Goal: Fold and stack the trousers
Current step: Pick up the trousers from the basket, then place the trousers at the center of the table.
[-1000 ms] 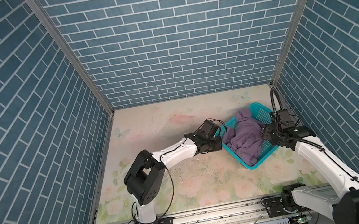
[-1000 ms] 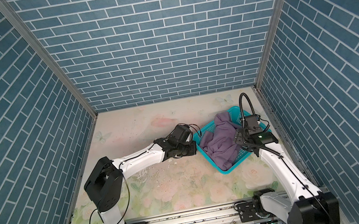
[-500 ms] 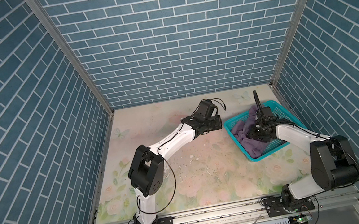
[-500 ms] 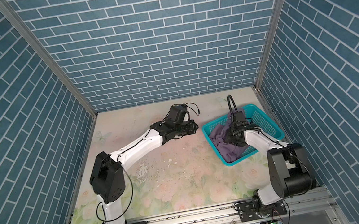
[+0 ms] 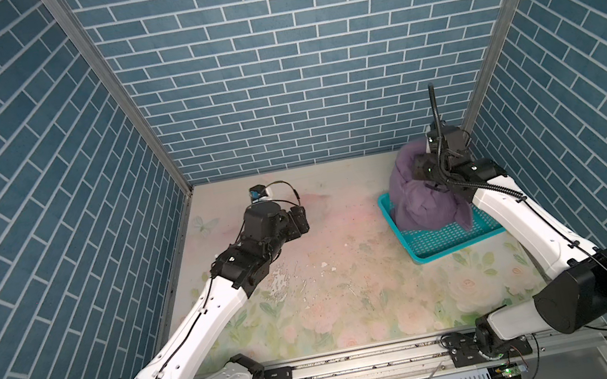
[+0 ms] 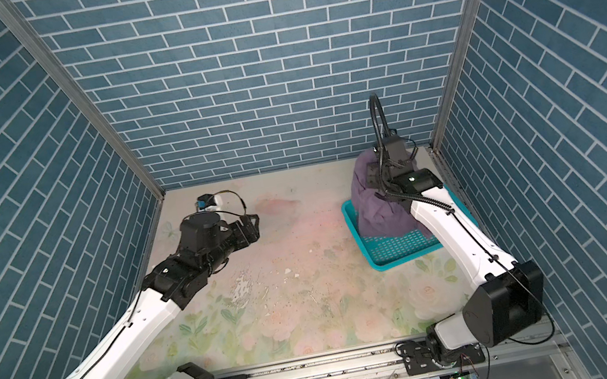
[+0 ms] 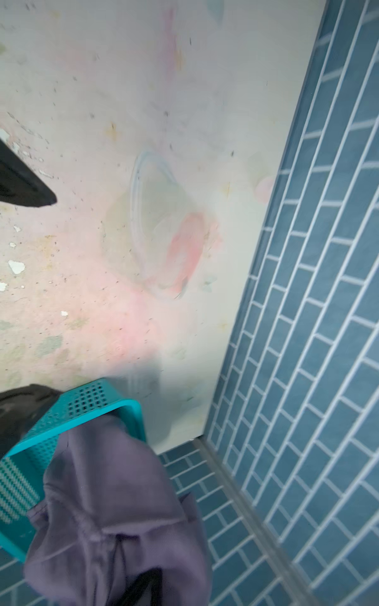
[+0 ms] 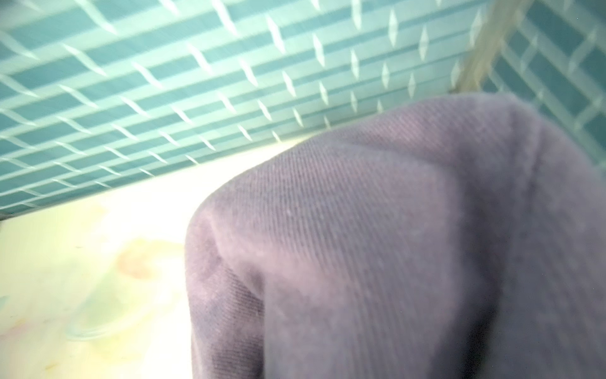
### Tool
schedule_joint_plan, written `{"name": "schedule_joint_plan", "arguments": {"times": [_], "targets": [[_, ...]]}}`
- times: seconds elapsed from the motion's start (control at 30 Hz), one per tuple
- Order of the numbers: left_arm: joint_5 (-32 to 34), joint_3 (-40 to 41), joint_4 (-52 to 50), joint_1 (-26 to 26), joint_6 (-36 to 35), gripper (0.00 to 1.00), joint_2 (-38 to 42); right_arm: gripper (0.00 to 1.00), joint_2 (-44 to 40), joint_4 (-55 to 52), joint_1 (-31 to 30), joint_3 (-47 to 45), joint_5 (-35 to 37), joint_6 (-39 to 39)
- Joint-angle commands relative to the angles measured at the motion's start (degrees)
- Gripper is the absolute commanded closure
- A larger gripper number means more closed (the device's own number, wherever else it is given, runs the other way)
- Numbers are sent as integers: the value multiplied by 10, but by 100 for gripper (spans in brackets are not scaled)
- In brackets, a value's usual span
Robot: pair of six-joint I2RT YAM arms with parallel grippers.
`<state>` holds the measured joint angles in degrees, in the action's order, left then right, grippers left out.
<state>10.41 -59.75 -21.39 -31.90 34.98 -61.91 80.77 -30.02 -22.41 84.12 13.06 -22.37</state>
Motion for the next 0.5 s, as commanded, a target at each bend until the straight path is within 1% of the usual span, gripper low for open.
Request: {"name": "schedule_joint_plan", "arguments": {"times": [0.0, 0.1, 0.23, 0.3, 0.37, 0.4, 0.47], "targets": [[94, 18, -28, 13, -20, 8, 50, 100, -2, 7, -84, 82, 42, 83], [129, 16, -45, 14, -34, 6, 76, 100, 29, 23, -166, 122, 14, 127], [152, 13, -64, 16, -38, 7, 88, 100, 88, 23, -251, 172, -67, 168], [155, 16, -68, 17, -34, 7, 90, 100, 118, 18, -273, 186, -108, 173], [157, 20, -71, 17, -30, 7, 91, 100, 144, 14, -280, 190, -140, 159], [156, 21, -74, 17, -27, 7, 91, 98, 156, 11, -280, 189, -151, 147], [158, 23, -77, 17, -26, 7, 90, 76, 176, -2, -280, 182, -150, 128]]}}
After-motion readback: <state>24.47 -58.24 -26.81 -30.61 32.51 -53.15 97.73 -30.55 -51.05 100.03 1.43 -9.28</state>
